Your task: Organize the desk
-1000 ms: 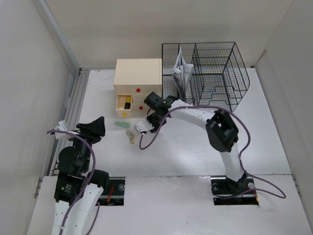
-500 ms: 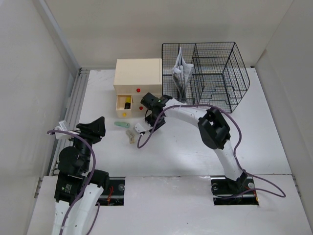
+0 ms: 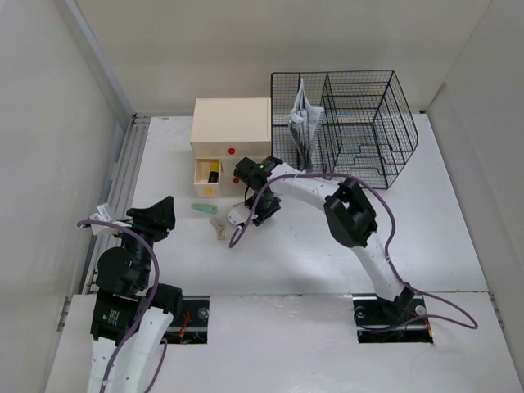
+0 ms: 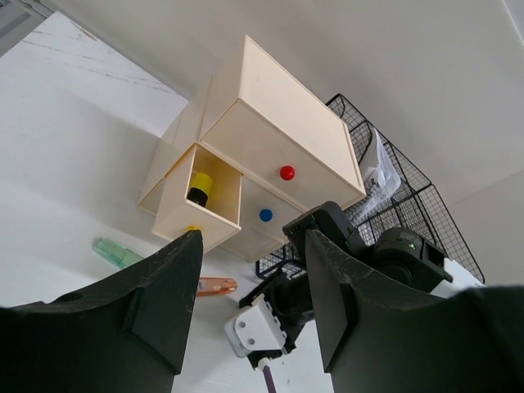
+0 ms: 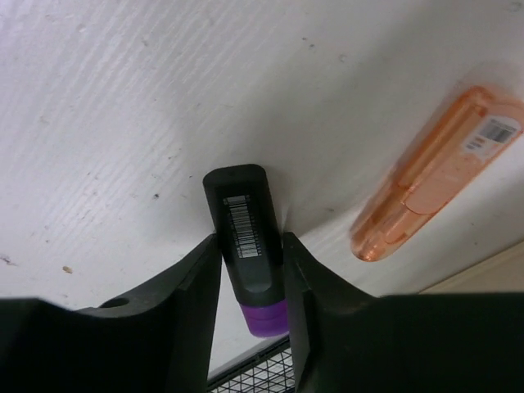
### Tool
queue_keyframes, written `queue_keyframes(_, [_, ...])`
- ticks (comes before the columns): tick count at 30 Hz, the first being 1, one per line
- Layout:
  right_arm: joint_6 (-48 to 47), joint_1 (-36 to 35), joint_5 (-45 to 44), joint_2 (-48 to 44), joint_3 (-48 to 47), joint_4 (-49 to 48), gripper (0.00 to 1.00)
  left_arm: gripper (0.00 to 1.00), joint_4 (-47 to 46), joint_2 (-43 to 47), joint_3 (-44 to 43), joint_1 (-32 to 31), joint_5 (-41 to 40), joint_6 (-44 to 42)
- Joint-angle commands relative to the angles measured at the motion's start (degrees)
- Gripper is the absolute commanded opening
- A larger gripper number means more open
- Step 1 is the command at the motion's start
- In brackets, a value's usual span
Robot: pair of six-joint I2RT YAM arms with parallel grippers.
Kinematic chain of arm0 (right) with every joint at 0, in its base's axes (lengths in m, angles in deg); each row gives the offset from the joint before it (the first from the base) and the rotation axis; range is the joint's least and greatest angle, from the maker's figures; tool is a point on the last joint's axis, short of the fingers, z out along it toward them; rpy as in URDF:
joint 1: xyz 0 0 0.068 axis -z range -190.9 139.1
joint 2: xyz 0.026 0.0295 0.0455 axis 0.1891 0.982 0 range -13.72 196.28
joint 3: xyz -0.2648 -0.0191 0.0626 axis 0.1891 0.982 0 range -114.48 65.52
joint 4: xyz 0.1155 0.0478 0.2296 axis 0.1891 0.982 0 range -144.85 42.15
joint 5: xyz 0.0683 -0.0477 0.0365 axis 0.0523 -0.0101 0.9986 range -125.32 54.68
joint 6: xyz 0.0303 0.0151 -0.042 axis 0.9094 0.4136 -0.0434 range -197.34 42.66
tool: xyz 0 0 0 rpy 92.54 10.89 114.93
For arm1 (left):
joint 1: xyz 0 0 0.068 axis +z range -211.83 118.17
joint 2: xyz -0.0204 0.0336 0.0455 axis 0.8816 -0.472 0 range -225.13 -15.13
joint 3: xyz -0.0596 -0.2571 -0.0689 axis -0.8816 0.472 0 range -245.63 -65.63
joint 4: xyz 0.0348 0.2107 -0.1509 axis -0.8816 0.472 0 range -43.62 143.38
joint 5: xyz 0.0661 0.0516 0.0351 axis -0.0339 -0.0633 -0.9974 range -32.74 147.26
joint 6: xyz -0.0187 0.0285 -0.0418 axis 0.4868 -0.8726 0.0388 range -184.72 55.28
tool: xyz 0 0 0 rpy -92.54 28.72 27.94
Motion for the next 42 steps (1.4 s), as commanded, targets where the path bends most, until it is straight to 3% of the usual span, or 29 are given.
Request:
queue_keyframes(1, [0.2, -0.3, 1.5, 3.4, -2.0, 5.9, 0.39, 0.5, -1.2, 0.6, -1.5, -0.3, -0.4, -0.7])
queue_keyframes(5, [3.0, -0.3, 2.7, 4.2, -3.3, 7.3, 0.18, 0.5, -1.2, 0.6, -1.5, -0.3, -0.4, -0.7])
queue_keyframes(8, [6.5, -1.0, 5.2, 1.5, -2.0, 3.0, 0.11, 0.5, -1.2, 0.6, -1.5, -0.3, -0.4, -0.7])
queue_keyframes(15, [25.0, -2.1, 21.9, -16.6, 0.2, -15.3, 0.08, 0.5, -0.7, 1.2, -1.5, -0.3, -0.4, -0.2])
queue_keyframes(16, [31.0, -2.1, 23.3, -20.3, 1.3, -18.5, 0.08, 0.5, -0.7, 1.2, -1.5, -0.3, -0.4, -0.2])
queue_keyframes(21, [47.2, -2.1, 31.0, -27.7, 3.6, -34.6, 0.08, 0.5, -0.7, 1.2, -1.5, -0.3, 0.6, 0.9])
queue_keyframes(26, [59.8, -2.1, 33.6, -24.3, -4.9, -40.4, 0.07, 0.5, -0.7, 2.3, -1.5, -0.3, 0.6, 1.5])
queue_keyframes(30, [63.4, -2.1, 33.0, -17.2, -11.6, -41.7, 0.07, 0.5, -0.1, 2.3, -1.5, -0.3, 1.2, 2.0])
queue_keyframes(42, [68.6, -2.1, 18.8, -6.1, -22.1, -44.1, 0.05, 0.5, 2.1, 2.9, -3.3, -0.3, 0.1, 2.0])
